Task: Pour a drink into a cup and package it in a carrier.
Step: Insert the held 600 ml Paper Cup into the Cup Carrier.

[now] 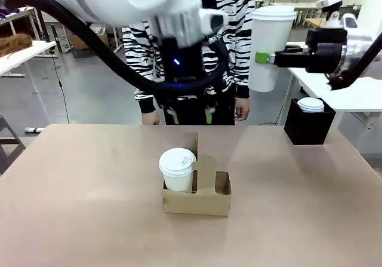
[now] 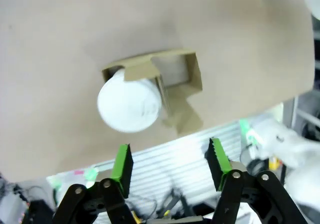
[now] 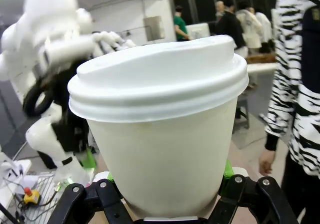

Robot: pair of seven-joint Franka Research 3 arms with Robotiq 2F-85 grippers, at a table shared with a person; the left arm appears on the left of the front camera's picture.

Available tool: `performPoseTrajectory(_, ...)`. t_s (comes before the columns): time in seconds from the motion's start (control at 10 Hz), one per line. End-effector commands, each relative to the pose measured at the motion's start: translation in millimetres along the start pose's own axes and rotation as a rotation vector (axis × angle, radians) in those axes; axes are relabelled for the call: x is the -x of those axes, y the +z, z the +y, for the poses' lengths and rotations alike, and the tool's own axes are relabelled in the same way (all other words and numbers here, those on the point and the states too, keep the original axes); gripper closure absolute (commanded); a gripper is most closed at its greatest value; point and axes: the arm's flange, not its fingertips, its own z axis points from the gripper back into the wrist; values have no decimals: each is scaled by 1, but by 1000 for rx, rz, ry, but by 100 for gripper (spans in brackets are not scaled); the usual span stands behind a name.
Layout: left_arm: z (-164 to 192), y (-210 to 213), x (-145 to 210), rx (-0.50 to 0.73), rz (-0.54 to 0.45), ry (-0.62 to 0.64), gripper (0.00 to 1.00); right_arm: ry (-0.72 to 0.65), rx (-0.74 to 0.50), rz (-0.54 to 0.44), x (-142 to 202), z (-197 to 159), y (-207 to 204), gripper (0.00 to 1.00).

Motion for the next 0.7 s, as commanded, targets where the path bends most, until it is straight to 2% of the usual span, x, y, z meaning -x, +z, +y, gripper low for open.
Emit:
performPoseTrajectory(0.0,50,34,7,59,93,-127,0,87,-106,-27,11,-2,-7,20)
performPoseTrajectory(0.1,75,48,9,102,112,-223,0,128,-152,-44,25,4,-15,20)
performPoseTrajectory(0.3,128,59,8,196,56,-437,0,184,-202,-47,59,7,-32,20)
performPoseTrajectory(0.4,144,54,9,187,12,-486,0,182,-190,-29,75,5,-37,20)
performPoseTrajectory(0.5,145,48,13,125,-37,-503,0,151,-158,22,84,3,-39,20)
performPoseTrajectory(0.6,132,69,1,140,42,-416,0,153,-183,-43,63,8,-34,20)
